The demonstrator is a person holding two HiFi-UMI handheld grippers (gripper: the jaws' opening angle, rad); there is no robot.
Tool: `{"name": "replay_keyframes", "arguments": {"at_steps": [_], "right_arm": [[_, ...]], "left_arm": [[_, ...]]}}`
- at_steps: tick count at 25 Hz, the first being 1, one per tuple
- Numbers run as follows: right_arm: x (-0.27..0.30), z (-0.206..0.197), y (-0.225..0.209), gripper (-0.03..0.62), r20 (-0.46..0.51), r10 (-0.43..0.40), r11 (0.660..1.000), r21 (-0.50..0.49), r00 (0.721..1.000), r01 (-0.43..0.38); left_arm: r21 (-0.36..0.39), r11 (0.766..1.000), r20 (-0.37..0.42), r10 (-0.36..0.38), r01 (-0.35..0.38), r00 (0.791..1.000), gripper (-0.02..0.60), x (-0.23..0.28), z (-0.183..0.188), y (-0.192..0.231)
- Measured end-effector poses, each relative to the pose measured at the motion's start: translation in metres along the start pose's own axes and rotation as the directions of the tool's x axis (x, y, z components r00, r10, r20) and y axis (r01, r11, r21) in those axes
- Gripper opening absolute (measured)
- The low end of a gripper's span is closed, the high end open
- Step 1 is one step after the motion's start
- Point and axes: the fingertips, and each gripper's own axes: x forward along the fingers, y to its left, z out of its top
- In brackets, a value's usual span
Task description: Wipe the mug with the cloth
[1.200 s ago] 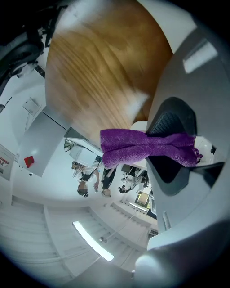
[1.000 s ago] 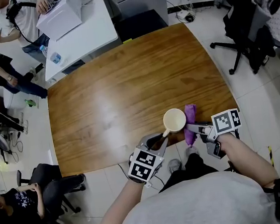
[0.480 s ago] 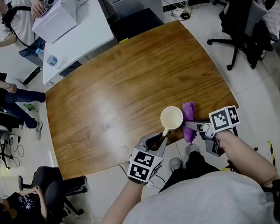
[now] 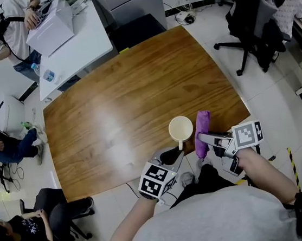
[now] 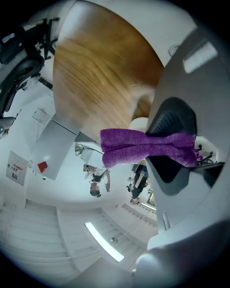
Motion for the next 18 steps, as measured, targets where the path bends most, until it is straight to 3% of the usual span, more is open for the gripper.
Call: {"name": "replay_keyframes", "arguments": {"at_steps": [8, 15, 18], "right_arm": [[0.013, 0.007, -0.007, 0.126, 0.009, -0.001, 1.000, 0.010, 1.000, 0.001], [0.035, -0.007, -0.055, 0.124, -0.072, -0.138, 0.990, -0.036, 0.988, 0.136], [0.040, -0.010, -0.065, 0.126, -0.093, -0.161, 0.987, -0.043, 0.983, 0.158]], "left_arm": [[-0.003, 0.999, 0.001, -0.043, 0.043, 0.999, 0.057, 0.010, 0.006, -0.007], [-0.005, 0.999, 0.006, -0.053, 0.053, 0.999, 0.055, 0.014, 0.007, -0.004], [-0.009, 0.999, 0.011, -0.051, 0.051, 0.999, 0.057, 0.015, 0.006, -0.001]]}}
